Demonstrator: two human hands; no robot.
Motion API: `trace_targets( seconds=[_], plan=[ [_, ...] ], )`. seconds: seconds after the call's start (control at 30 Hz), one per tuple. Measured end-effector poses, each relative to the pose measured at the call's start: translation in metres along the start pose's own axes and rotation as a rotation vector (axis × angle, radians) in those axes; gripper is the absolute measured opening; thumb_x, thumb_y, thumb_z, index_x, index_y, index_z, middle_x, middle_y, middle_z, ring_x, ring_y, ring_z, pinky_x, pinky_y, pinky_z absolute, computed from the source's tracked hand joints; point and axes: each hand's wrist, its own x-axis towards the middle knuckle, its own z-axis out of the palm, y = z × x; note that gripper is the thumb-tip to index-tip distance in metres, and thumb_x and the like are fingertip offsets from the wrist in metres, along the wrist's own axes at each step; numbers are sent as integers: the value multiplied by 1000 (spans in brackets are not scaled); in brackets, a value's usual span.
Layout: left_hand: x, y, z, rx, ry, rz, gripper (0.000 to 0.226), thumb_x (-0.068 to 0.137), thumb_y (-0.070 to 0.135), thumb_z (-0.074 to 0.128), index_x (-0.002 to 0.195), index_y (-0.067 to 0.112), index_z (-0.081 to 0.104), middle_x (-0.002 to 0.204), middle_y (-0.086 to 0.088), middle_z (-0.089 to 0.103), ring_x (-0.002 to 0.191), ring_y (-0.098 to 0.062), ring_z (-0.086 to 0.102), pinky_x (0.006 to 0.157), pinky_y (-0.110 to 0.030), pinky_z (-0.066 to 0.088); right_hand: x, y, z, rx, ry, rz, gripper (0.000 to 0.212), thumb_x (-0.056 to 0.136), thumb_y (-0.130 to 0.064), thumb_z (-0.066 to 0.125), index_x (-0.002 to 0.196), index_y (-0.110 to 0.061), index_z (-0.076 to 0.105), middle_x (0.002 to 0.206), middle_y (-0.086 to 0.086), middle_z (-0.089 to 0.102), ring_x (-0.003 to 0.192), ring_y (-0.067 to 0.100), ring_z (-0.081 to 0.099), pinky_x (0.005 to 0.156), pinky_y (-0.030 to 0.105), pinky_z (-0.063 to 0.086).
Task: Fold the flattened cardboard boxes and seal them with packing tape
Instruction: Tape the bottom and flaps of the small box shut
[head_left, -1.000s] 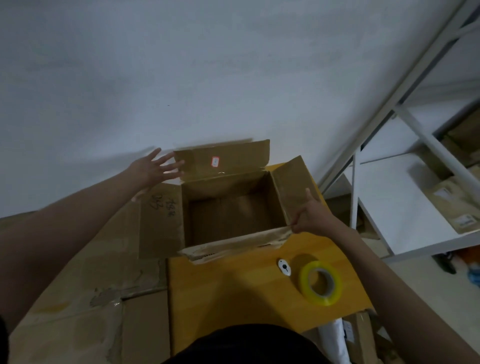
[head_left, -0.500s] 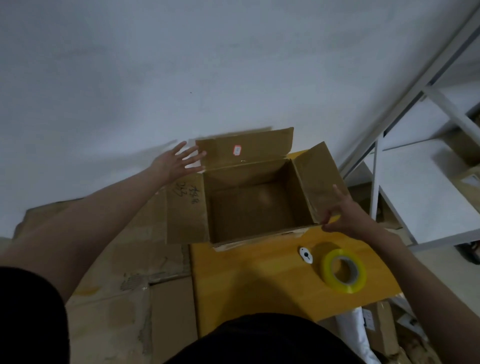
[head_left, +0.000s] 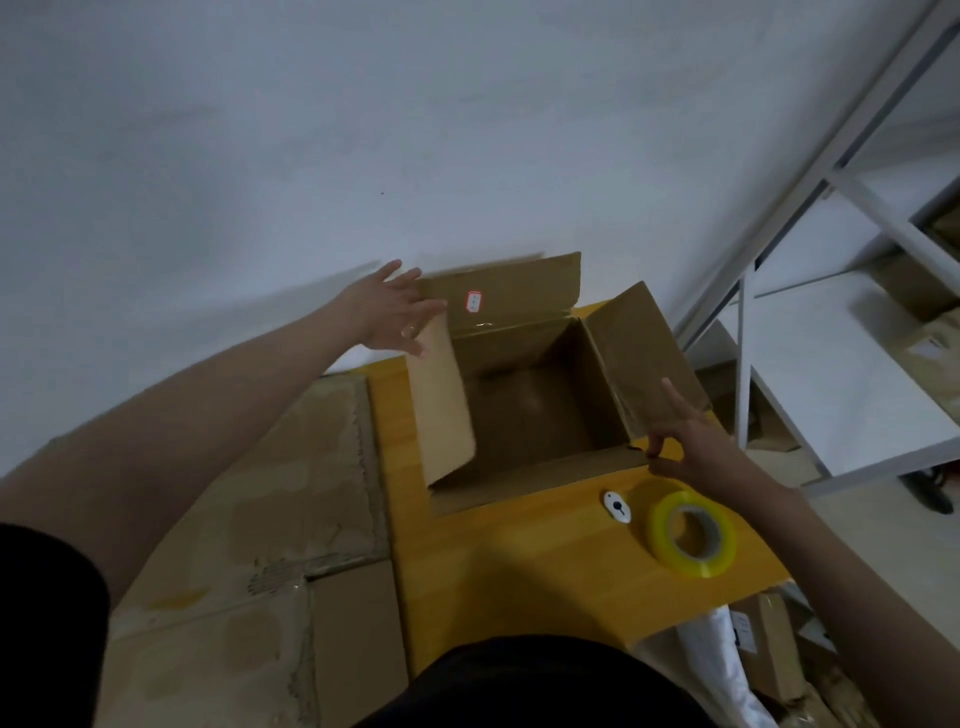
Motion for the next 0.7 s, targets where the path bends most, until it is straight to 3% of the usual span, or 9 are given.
trace_targets(
  seconds=[0.1, 0.2, 0.3, 0.37, 0.43, 0.53, 0.63, 0.7],
  plan=[
    [10, 34, 2, -11, 56, -118, 95, 84, 85, 29, 158, 27, 13, 156, -9, 38, 151, -34, 13, 121, -51, 8, -9, 2, 1, 61, -46, 44, 36, 61, -72, 76, 70, -38, 64, 167, 3, 1, 152, 27, 14, 113, 49, 31],
    [16, 60, 12, -35, 47, -215, 109, 75, 91, 36, 159, 25, 11, 162, -15, 23, 152, -39, 6, 122, -56, 3, -8, 0, 3, 49, 8, 117, 52, 63, -86, 51, 74, -39, 71, 167, 2, 8, 153, 27, 11, 115, 54, 26],
    [19, 72, 23, -56, 47, -256, 119, 68, 95, 40, 159, 25, 9, 166, -17, 8, 152, -40, -5, 120, -59, -4, 0, 1, 6, -92, 76, 218, 52, 74, -74, 62, 98, -30, 74, 168, 5, -2, 153, 33, -5, 119, 62, 14],
    [20, 74, 28, -68, 67, -261, 124, 63, 98, 40, 158, 25, 8, 166, -15, 5, 152, -39, -8, 120, -59, -5, 3, 3, 8, -115, 70, 325, 70, 73, -67, 73, 127, -24, 59, 166, 12, -14, 150, 42, -12, 118, 62, 6],
    [21, 72, 33, -101, 85, -260, 126, 61, 99, 40, 158, 25, 9, 166, -13, 5, 152, -39, -9, 119, -58, -6, 4, 4, 9, -22, 42, 382, 93, 69, -62, 80, 143, -21, 40, 164, 18, -6, 150, 46, 2, 118, 57, 17],
    [23, 68, 37, -149, 114, -251, 127, 59, 100, 39, 158, 25, 11, 166, -10, 10, 152, -37, -8, 120, -58, -4, 8, 1, 7, 144, 164, 283, 96, 68, -43, 89, 145, -18, 36, 155, 13, 23, 138, 34, 38, 106, 39, 43],
    [24, 65, 36, -175, 123, -249, 126, 59, 100, 39, 157, 26, 11, 165, -8, 15, 152, -37, -5, 121, -58, -2, 15, -12, 8, 165, 225, 98, 103, 70, -25, 90, 151, -26, 27, 151, 3, 33, 129, 24, 49, 94, 26, 46],
    [25, 64, 33, -207, 114, -257, 123, 61, 98, 40, 157, 28, 9, 165, -7, 16, 152, -36, -5, 120, -59, -2, 22, -22, 9, 219, 141, 6, 111, 72, -21, 88, 155, -35, 15, 149, 0, 41, 125, 21, 53, 95, 31, 51]
  ],
)
